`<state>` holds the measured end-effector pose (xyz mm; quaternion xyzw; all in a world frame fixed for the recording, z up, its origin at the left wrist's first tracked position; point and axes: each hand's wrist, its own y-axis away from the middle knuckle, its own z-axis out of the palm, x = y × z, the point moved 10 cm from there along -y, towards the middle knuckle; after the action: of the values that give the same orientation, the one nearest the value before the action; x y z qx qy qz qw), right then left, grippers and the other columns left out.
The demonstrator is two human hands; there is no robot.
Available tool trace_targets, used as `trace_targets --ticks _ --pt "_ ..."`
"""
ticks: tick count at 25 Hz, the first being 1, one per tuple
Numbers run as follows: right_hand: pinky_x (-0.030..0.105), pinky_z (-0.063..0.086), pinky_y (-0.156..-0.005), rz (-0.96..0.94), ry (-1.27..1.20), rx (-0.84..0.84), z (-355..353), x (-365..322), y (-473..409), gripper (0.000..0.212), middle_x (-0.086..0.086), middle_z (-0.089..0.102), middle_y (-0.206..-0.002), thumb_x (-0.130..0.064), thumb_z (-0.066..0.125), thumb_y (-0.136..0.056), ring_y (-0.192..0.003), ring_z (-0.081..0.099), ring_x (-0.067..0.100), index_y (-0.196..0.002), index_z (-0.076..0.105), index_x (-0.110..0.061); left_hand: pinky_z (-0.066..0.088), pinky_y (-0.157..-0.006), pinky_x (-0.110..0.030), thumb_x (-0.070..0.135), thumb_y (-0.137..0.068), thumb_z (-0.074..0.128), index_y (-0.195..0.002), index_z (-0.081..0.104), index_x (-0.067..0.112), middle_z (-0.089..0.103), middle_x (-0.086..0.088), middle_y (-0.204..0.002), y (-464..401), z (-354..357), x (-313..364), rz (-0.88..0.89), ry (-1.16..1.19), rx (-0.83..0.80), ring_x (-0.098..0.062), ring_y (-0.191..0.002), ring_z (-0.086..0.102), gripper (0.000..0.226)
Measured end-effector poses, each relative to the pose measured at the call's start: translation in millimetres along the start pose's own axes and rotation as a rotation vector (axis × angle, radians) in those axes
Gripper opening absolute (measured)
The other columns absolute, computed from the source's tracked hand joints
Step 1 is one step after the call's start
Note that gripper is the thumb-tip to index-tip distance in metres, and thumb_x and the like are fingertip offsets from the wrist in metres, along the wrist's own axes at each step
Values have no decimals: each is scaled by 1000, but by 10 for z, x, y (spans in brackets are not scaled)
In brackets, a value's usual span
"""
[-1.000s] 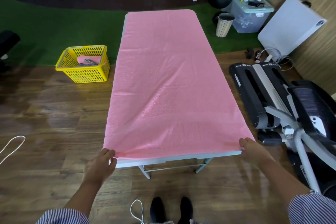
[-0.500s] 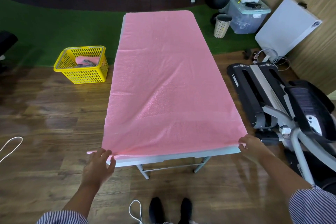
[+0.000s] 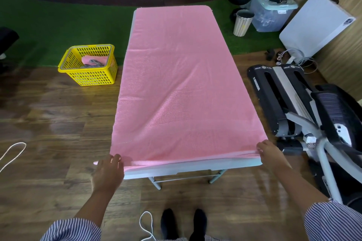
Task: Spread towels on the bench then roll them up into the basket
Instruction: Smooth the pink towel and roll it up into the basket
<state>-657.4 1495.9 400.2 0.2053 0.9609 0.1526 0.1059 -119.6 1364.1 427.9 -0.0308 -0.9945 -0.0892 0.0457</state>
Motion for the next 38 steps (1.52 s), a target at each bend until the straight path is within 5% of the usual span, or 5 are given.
trace_targets --ticks 6,12,17,25,38 --pt "41 50 -64 0 -100 116 -97 -40 170 14 15 62 -95 9 56 -77 -75 59 37 -87 64 2 48 -52 -45 10 -80 73 -83 65 6 65 -13 -92 16 -72 113 106 56 210 -39 -71 59 10" --pt "42 53 -76 -47 -78 80 -105 -77 230 34 7 60 -115 -1 53 -84 -88 62 32 -117 60 -8 53 -62 -47 32 -76 44 -93 68 9 66 -11 -101 107 -48 141 337 97 317 -40 -84 59 37" --pt "40 50 -69 -53 -127 74 -116 -90 177 19 15 63 -94 2 55 -82 -75 59 34 -97 66 -2 44 -53 -41 10 -74 40 -93 63 18 67 -3 -86 92 -81 94 305 -66 288 -33 -75 63 30" --pt "33 44 -74 -6 -137 12 -68 -2 151 18 5 56 -96 -19 56 -87 -77 52 23 -99 63 -8 41 -57 -38 26 -82 34 -82 69 17 61 0 -70 41 -139 129 381 -127 270 -25 -66 63 36" --pt "40 52 -65 -102 -101 102 -80 -72 131 23 7 61 -95 1 66 -71 -69 59 31 -93 67 -5 50 -57 -41 24 -73 41 -94 68 12 66 -5 -94 55 -184 431 420 45 300 -28 -80 62 36"
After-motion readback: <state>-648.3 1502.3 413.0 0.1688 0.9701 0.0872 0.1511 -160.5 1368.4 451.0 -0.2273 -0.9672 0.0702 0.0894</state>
